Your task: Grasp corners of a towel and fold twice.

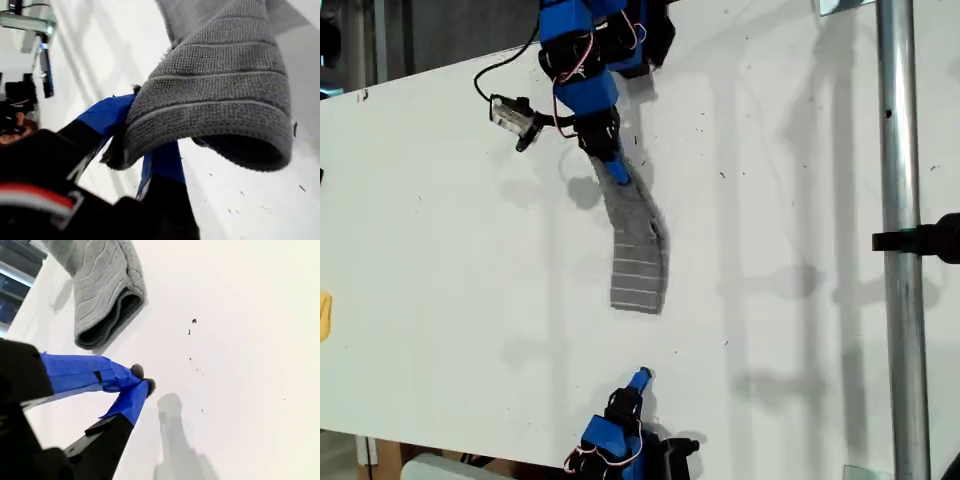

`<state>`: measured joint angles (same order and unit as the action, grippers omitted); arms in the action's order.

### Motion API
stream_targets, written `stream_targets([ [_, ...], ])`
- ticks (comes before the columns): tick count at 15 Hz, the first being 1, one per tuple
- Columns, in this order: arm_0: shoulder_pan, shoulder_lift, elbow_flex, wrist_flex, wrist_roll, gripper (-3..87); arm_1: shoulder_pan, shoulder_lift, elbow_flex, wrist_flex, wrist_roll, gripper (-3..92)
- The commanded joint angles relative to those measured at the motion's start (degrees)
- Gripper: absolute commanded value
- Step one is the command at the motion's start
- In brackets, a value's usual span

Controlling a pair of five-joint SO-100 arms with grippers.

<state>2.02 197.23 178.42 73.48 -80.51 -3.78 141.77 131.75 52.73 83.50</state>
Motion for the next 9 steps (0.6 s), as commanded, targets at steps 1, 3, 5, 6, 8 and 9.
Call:
stream_targets([
  [1,-0.44,0.53,0.26,0.26,0.53,-2.6,1.05,6.94,3.34,-7.21,-2.11,-0.2],
  [3,-0.44,0.62,0.26,0.26,0.53,-2.6,0.79,-7.29,-0.09,-17.58,-2.99,-0.2],
  [5,-0.44,0.70,0.26,0.26,0.53,-2.6,0.26,-23.99,-12.39,-18.54,-5.01,-0.2],
  [6,-0.44,0.79,0.26,0.26,0.62,-2.6,0.53,-32.78,-20.48,-17.75,-6.42,-0.2],
  [8,-0.26,0.97,0.26,0.35,0.70,-2.6,1.32,-48.87,-35.86,-15.64,-10.02,-0.2],
  [9,-0.26,1.05,0.26,0.35,0.62,-2.6,1.49,-55.20,-42.36,-15.29,-11.69,-0.2],
])
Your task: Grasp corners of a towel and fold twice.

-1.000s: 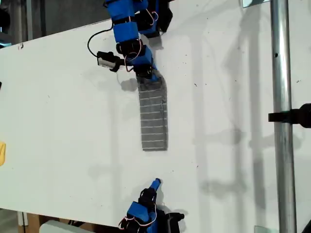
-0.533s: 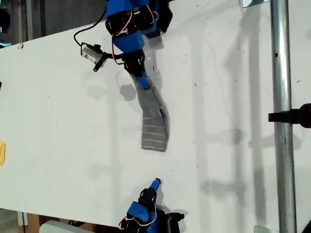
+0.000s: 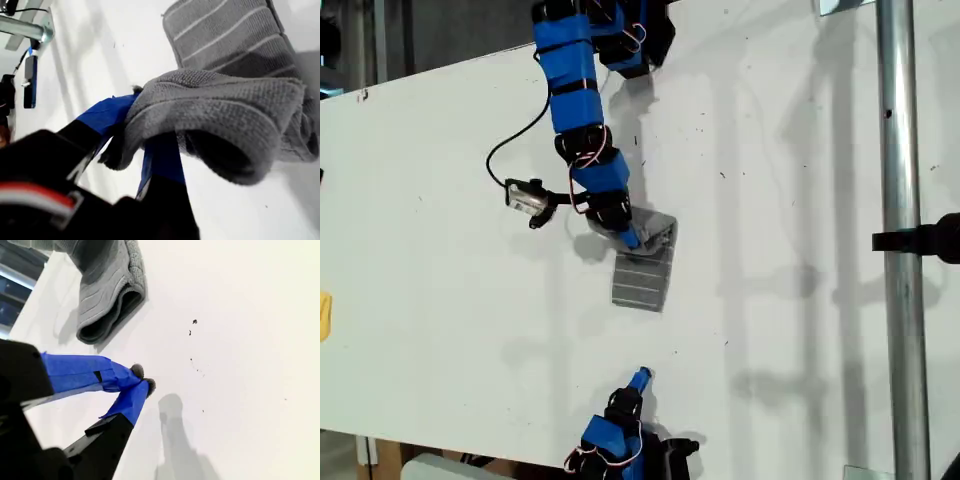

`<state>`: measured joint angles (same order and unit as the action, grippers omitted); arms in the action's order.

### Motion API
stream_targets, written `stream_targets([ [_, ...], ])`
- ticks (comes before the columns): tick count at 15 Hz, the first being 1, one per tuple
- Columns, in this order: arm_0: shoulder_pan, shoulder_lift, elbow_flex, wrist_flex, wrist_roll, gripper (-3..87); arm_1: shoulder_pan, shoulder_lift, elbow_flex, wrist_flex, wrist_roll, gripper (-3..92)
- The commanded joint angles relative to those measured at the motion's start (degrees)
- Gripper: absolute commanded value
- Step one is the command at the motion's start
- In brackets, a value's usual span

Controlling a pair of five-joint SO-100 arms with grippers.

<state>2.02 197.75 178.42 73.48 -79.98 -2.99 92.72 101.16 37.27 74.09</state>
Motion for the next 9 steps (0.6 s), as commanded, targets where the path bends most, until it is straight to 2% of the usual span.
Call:
stream_targets([
  [1,-0.18,0.53,0.26,0.35,0.09,-2.6,0.79,-10.63,-16.35,-1.23,-4.31,2.1],
  [2,-0.18,0.62,0.26,0.35,0.18,-2.6,0.70,-12.66,-16.70,-7.73,-8.17,30.6],
  [3,-0.09,0.62,0.26,0.35,0.18,-2.6,0.62,-11.95,-13.97,-15.29,-9.32,27.1],
  [4,-0.09,0.62,0.26,0.35,0.18,-2.6,0.70,-9.76,-10.55,-24.61,-11.51,15.8],
  [5,-0.09,0.70,0.26,0.35,0.18,-2.6,1.14,-7.21,-8.26,-31.73,-14.33,9.6],
  [6,0.26,0.70,0.26,0.35,0.18,-2.6,1.76,-5.27,-7.91,-33.49,-15.64,9.4],
  [9,0.62,0.70,0.26,0.35,-0.09,-2.6,1.76,-0.26,-3.60,-25.40,-13.27,8.0],
])
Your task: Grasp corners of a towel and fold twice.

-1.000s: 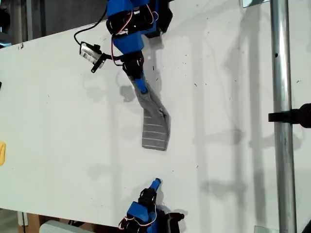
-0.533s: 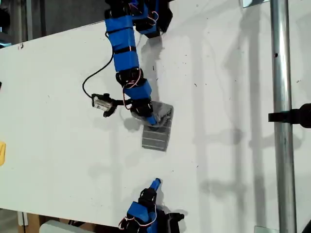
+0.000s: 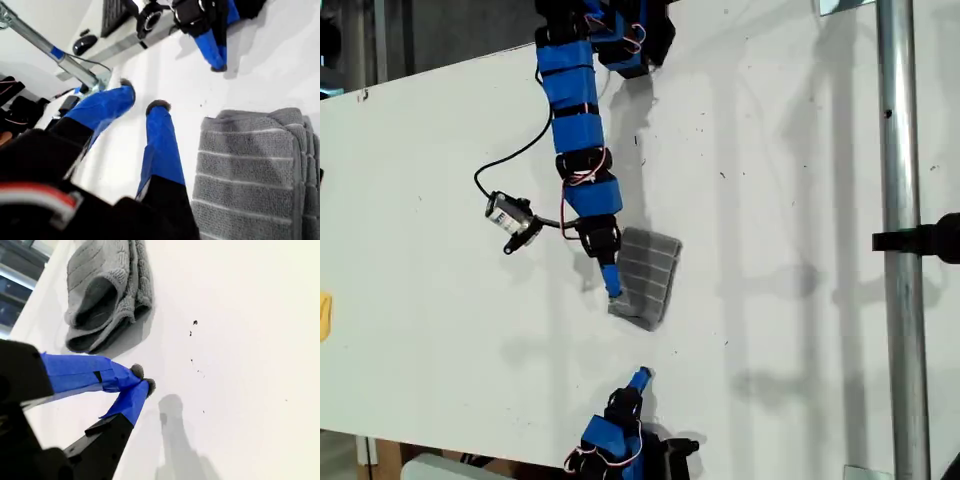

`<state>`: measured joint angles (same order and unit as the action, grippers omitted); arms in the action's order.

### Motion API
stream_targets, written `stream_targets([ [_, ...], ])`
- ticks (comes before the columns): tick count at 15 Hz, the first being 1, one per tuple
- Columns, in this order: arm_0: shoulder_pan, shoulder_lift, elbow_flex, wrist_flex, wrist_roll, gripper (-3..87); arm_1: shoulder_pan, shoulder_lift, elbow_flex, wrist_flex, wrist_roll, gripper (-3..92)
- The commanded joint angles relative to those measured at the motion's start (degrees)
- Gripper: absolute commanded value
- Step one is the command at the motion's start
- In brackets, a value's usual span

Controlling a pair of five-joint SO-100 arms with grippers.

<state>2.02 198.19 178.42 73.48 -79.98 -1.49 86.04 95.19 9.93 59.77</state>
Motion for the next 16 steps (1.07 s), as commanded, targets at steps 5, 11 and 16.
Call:
stream_targets([
  [5,-0.79,0.35,0.26,0.35,-3.25,-2.6,0.00,33.05,33.75,14.50,11.34,-0.3],
  [11,-1.58,0.44,0.35,0.18,25.22,-2.6,-4.31,59.50,56.34,39.20,28.56,-0.3],
  [16,-1.67,0.44,0.35,0.18,25.22,-2.6,-5.10,71.37,68.38,50.54,41.48,-0.1],
])
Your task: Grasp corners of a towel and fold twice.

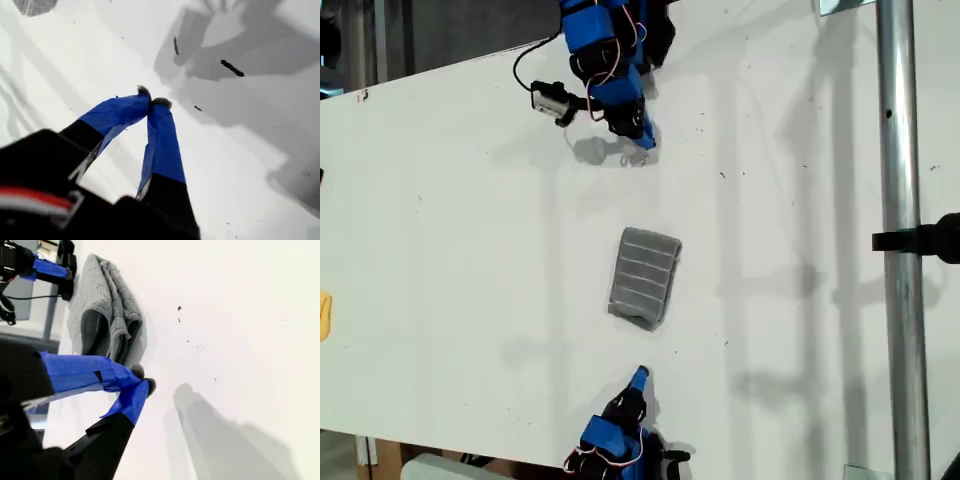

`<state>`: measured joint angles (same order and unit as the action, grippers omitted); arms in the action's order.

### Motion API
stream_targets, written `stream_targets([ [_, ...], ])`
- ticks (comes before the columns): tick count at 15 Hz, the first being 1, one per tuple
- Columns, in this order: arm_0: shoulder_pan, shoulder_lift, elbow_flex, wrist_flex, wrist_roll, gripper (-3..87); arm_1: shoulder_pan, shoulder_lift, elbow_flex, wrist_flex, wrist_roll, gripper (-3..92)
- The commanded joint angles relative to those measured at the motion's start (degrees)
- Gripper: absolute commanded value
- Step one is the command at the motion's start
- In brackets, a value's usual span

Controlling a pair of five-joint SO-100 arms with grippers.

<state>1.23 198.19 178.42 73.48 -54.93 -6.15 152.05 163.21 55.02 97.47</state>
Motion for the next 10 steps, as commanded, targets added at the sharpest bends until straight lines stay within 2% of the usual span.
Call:
stream_targets([
  [1,-0.88,0.44,0.35,0.18,0.18,-2.6,-0.09,13.27,1.67,11.25,4.04,-0.2],
  [2,-0.88,0.44,0.35,0.18,0.18,-2.6,0.26,25.58,2.99,19.34,3.69,-0.3],
  [3,-0.97,0.44,0.35,0.18,0.18,-2.6,2.37,36.83,3.43,24.17,-2.90,-0.3],
  [4,-0.97,0.44,0.35,0.18,0.09,-2.6,4.57,36.21,1.85,25.05,-5.10,-0.3],
  [7,-0.97,0.44,0.35,0.18,0.09,-2.6,5.45,36.39,2.64,24.96,-4.92,-0.3],
  [8,-0.97,0.44,0.35,0.18,0.09,-2.6,3.87,36.39,2.37,24.96,-4.92,4.9],
  [9,-0.97,0.44,0.35,0.18,0.09,-2.6,4.31,36.39,2.37,25.05,-5.10,5.0],
  [10,-0.97,0.44,0.35,0.18,0.09,-2.6,6.86,36.39,2.29,25.93,-9.14,5.0],
])
